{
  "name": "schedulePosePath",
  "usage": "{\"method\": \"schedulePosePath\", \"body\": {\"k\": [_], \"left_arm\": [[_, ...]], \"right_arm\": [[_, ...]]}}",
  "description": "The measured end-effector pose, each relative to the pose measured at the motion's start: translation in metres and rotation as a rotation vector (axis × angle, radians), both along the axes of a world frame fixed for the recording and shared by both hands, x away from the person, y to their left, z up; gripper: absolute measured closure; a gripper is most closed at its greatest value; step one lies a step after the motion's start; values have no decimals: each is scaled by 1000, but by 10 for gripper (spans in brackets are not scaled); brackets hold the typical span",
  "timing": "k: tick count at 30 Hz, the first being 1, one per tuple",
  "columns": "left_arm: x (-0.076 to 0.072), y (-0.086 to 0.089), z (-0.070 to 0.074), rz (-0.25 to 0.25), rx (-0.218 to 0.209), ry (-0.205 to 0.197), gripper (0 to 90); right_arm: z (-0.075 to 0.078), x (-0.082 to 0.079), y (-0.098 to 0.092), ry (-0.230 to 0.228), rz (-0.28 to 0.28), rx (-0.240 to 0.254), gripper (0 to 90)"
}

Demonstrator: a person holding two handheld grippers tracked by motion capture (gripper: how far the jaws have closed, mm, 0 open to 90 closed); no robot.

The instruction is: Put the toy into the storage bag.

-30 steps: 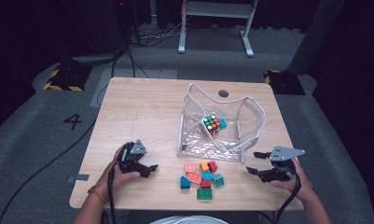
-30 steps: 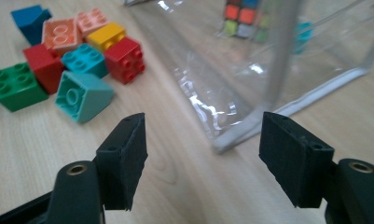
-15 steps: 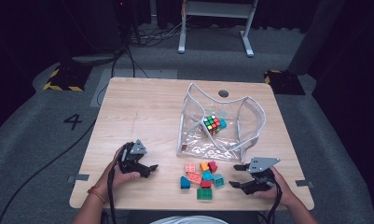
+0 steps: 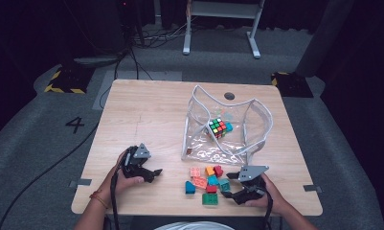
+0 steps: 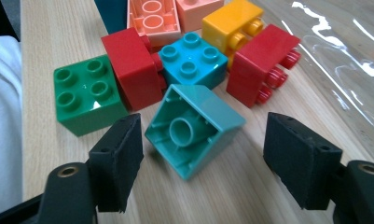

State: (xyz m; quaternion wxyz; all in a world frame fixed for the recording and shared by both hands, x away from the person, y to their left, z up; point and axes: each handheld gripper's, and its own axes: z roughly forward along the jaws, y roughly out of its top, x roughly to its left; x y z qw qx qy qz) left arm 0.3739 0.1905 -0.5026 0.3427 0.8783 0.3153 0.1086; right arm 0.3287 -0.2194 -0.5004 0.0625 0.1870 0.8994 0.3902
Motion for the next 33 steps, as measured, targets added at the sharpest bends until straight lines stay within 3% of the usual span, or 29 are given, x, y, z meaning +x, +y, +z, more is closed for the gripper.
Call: {"method": "schedulePosePath", "body": {"k": [7, 11, 27, 31, 33], "left_arm": [[0, 0, 0, 0, 0, 0, 96], [0, 0, 0, 0, 0, 0, 96], [0, 0, 0, 0, 0, 0, 96], [0, 0, 0, 0, 0, 1, 96], [0, 0, 0, -2, 1, 1, 96]], "right_arm": [[-2, -1, 6, -24, -21, 9, 295], [-2, -2, 4, -26, -32, 15, 406], [0, 5, -17, -23, -66, 2, 413], [2, 5, -23, -40, -70, -4, 414], [4, 7, -26, -72, -62, 13, 414]]}}
